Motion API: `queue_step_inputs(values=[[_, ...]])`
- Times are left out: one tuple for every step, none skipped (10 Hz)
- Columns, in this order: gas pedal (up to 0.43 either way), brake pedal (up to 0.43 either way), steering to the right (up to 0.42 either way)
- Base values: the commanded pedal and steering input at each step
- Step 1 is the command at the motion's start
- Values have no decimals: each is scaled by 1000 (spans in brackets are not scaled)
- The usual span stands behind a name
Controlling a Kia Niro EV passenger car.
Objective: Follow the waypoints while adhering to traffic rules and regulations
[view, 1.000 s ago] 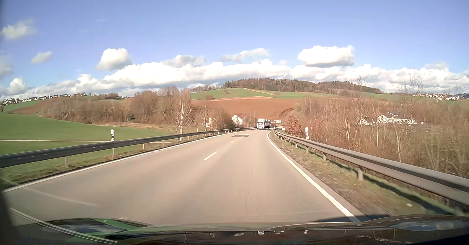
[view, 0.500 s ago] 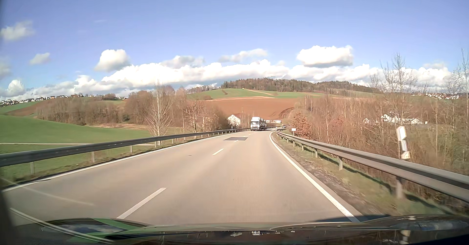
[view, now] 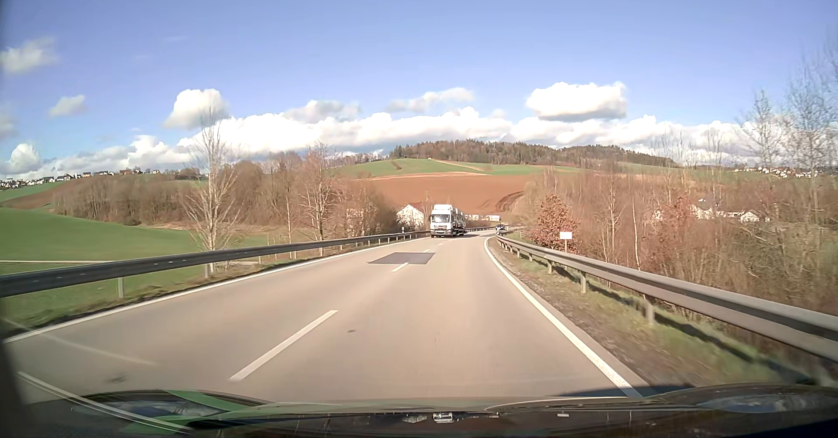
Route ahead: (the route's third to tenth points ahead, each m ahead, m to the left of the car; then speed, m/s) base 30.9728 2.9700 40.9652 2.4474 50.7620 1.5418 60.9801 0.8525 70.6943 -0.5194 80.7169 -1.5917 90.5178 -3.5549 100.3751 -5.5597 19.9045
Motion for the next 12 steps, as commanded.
queue_step_inputs(values=[[20,0,5],[20,0,5],[20,0,5],[20,0,5],[20,0,6],[20,0,6],[20,0,6],[20,0,6],[20,0,5],[20,0,6],[20,0,7],[20,0,8]])
